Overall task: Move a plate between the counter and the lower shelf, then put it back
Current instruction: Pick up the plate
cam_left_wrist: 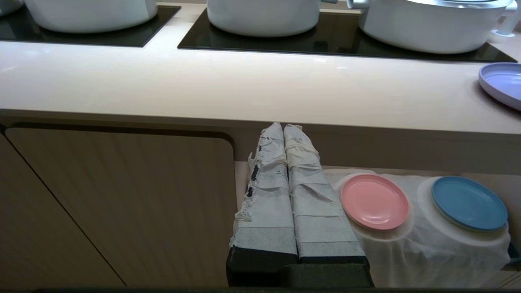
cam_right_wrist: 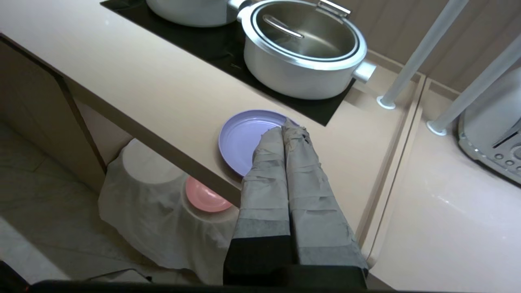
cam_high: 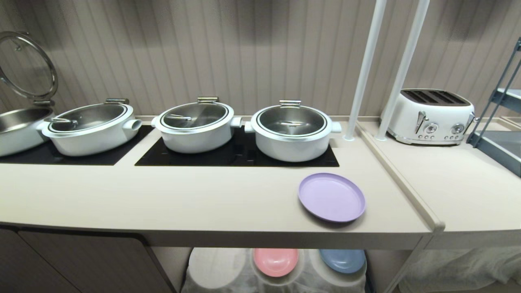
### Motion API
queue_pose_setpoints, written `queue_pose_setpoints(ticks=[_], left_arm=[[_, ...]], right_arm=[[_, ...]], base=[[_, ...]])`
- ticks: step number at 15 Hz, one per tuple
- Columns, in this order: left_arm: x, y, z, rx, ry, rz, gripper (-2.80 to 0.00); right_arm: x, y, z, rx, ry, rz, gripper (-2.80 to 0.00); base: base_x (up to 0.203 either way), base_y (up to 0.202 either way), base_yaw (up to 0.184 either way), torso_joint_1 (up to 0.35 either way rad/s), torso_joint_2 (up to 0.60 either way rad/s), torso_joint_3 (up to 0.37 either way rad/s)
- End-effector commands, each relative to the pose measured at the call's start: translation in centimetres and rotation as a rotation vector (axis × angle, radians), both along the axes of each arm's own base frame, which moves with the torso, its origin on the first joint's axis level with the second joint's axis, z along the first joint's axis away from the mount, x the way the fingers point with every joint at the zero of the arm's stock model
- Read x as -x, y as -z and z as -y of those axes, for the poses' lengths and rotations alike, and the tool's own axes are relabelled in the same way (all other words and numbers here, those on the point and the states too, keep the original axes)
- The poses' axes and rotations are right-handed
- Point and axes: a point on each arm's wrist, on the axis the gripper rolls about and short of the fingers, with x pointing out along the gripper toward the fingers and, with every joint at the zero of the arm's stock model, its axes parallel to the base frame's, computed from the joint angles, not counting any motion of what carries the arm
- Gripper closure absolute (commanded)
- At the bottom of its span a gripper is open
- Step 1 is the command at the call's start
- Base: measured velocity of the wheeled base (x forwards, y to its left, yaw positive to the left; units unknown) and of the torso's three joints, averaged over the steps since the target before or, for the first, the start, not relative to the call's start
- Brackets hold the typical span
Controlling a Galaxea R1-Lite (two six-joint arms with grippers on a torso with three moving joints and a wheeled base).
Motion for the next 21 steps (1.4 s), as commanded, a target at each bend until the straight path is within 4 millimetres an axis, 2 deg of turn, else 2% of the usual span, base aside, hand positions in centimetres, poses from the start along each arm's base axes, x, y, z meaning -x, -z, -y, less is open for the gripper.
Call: queue_pose_setpoints(ticks=[1, 5, 7, 9, 12, 19, 21], left_arm=[[0.0, 0.0, 0.0, 0.0, 0.0, -0.001, 0.0], [0.0, 0.0, 0.0, 0.002, -0.002, 0.0, 0.0], [0.0, 0.0, 0.0, 0.0, 0.0, -0.001, 0.0], [0.0, 0.0, 0.0, 0.0, -0.002, -0.001, 0.0], [0.0, 0.0, 0.0, 0.001, -0.001, 0.0, 0.0], [0.0, 0.0, 0.0, 0.0, -0.002, -0.001, 0.0], [0.0, 0.0, 0.0, 0.002, 0.0, 0.0, 0.0]], right_arm=[[-6.4, 0.6, -0.3, -0.01, -0.003, -0.2, 0.0], [-12.4, 3.4, -0.6, -0.084, 0.038, -0.446, 0.0], [-15.0, 4.0, -0.6, -0.178, 0.12, -0.545, 0.0], [-17.2, 5.6, -0.6, -0.19, 0.224, -0.624, 0.0], [-19.7, 8.3, -0.6, -0.157, 0.302, -0.75, 0.0], [-26.0, 9.6, -2.5, -0.097, 0.282, -0.917, 0.0], [-27.7, 10.5, -3.0, -0.058, 0.267, -0.977, 0.0]], base=[[0.0, 0.0, 0.0, 0.0, 0.0, 0.0], [0.0, 0.0, 0.0, 0.0, 0.0, 0.0], [0.0, 0.0, 0.0, 0.0, 0.0, 0.0], [0.0, 0.0, 0.0, 0.0, 0.0, 0.0], [0.0, 0.0, 0.0, 0.0, 0.0, 0.0], [0.0, 0.0, 0.0, 0.0, 0.0, 0.0], [0.0, 0.0, 0.0, 0.0, 0.0, 0.0]])
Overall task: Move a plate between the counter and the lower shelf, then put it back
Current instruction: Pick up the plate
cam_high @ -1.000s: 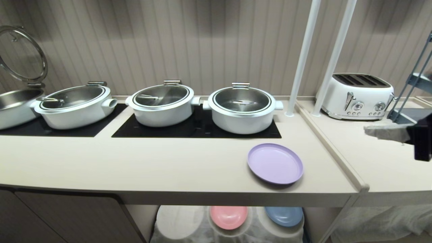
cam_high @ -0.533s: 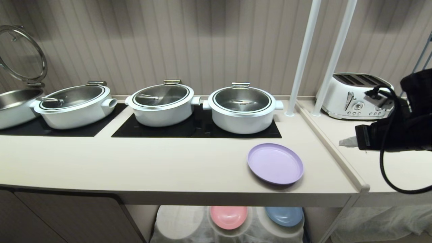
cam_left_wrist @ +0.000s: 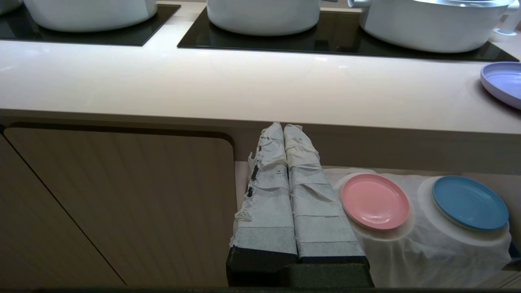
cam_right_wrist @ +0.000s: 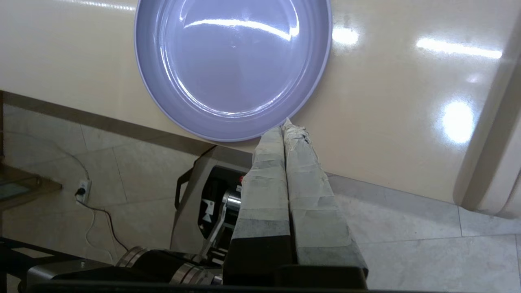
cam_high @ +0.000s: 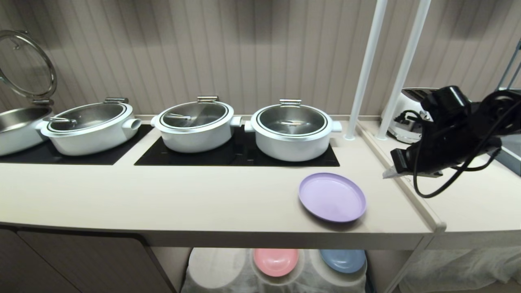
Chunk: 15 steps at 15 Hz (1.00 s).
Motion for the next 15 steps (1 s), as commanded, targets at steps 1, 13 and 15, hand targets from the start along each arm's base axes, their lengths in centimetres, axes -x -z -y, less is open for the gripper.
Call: queue_pose_setpoints(ticks=[1, 13, 15], left_arm=[[0.0, 0.0, 0.0, 0.0, -0.001, -0.001, 0.0], [0.0, 0.0, 0.0, 0.0, -0.002, -0.001, 0.0], [0.0, 0.0, 0.0, 0.0, -0.001, -0.001, 0.0]], right_arm=[[-2.9, 2.6, -0.6, 0.027, -0.041, -0.094, 0.0], [-9.8, 8.7, -1.2, 0.142, -0.106, -0.141, 0.0], [-9.9, 9.1, -1.3, 0.144, -0.108, -0.151, 0.0]], base=[[0.0, 0.0, 0.0, 0.0, 0.0, 0.0], [0.0, 0.0, 0.0, 0.0, 0.0, 0.0], [0.0, 0.0, 0.0, 0.0, 0.0, 0.0]])
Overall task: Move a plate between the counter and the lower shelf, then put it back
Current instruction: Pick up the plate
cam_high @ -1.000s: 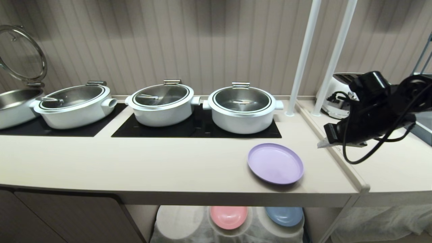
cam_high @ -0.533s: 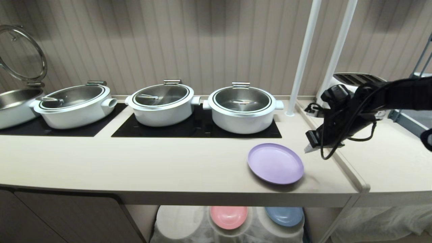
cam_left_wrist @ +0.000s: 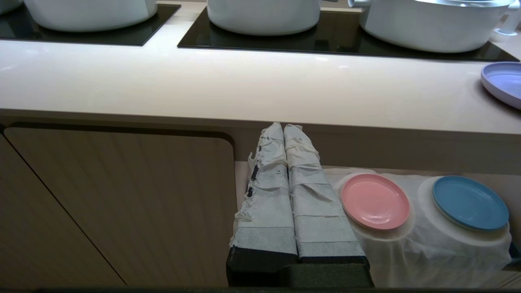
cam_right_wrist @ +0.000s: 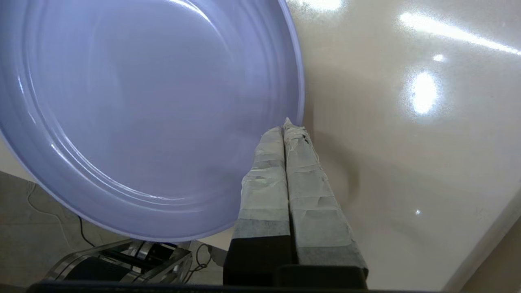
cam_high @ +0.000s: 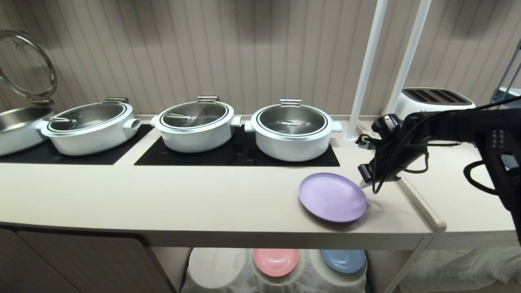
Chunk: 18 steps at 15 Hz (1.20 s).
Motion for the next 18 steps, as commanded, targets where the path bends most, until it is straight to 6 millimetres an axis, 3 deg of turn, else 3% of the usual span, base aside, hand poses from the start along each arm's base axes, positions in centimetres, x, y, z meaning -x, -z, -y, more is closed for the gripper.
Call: queue_pose_setpoints(ticks=[1, 4, 5, 18], left_arm=[[0.0, 0.0, 0.0, 0.0, -0.001, -0.001, 0.0], [0.0, 0.0, 0.0, 0.001, -0.001, -0.001, 0.0], [0.0, 0.0, 0.0, 0.001, -0.001, -0.001, 0.0], [0.0, 0.0, 0.0, 0.0, 0.0, -0.001, 0.0]], right_arm=[[-0.2, 0.8, -0.2, 0.001, -0.004, -0.021, 0.0], [-0.2, 0.9, -0.1, 0.004, -0.013, -0.028, 0.0], [-0.2, 0.9, -0.1, 0.004, -0.015, -0.026, -2.8], [-0.1, -0.7, -0.4, -0.057, -0.039, 0.026, -2.8]], base=[[0.0, 0.0, 0.0, 0.0, 0.0, 0.0], [0.0, 0.0, 0.0, 0.0, 0.0, 0.0], [0.0, 0.0, 0.0, 0.0, 0.0, 0.0], [0.0, 0.0, 0.0, 0.0, 0.0, 0.0]])
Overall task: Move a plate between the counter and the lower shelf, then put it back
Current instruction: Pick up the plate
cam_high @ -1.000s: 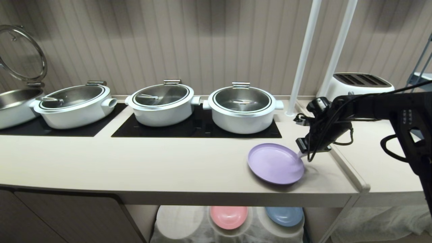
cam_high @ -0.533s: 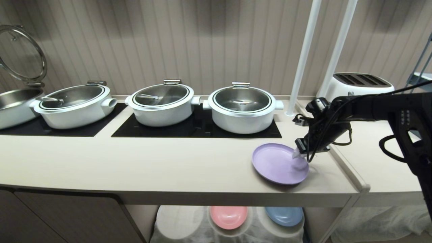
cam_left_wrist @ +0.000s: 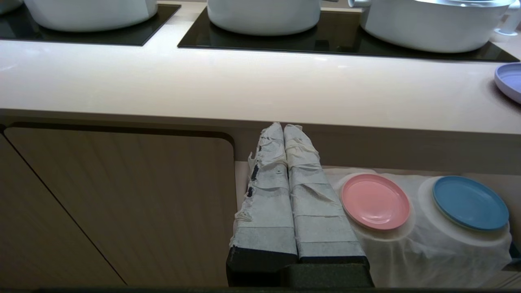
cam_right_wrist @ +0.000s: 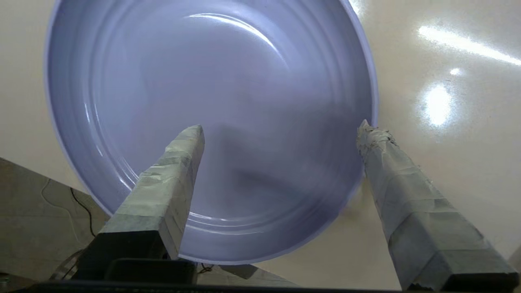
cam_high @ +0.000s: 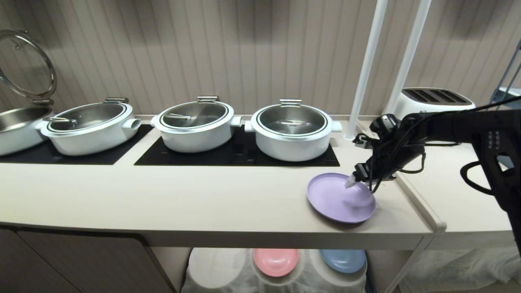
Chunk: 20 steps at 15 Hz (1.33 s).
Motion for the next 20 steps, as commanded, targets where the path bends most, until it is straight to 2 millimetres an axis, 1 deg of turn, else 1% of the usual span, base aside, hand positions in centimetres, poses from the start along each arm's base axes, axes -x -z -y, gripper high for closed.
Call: queue_pose_setpoints(ticks=[1, 7, 10, 14, 16, 20], left_arm=[[0.0, 0.0, 0.0, 0.0, -0.001, -0.001, 0.0], [0.0, 0.0, 0.0, 0.001, -0.001, -0.001, 0.0], [0.0, 0.0, 0.0, 0.0, 0.0, -0.001, 0.0], [0.0, 0.0, 0.0, 0.0, 0.0, -0.001, 0.0], [0.0, 0.0, 0.0, 0.0, -0.001, -0.001, 0.0], [0.0, 0.0, 0.0, 0.001, 0.0, -0.001, 0.0]], right_arm=[[0.3, -0.8, 0.0, -0.004, -0.002, 0.013, -2.8], [0.1, -0.5, 0.8, 0.008, 0.015, 0.006, -2.8], [-0.3, 0.8, 0.9, 0.075, 0.04, -0.009, -2.8], [-0.6, 2.5, 0.9, 0.082, 0.038, -0.045, -2.8], [-0.8, 2.8, 0.6, 0.083, 0.036, -0.044, -2.8], [-0.9, 3.8, 0.4, 0.141, 0.05, -0.057, -2.8]], base=[[0.0, 0.0, 0.0, 0.0, 0.0, 0.0], [0.0, 0.0, 0.0, 0.0, 0.0, 0.0], [0.0, 0.0, 0.0, 0.0, 0.0, 0.0], [0.0, 0.0, 0.0, 0.0, 0.0, 0.0], [0.0, 0.0, 0.0, 0.0, 0.0, 0.0], [0.0, 0.0, 0.0, 0.0, 0.0, 0.0]])
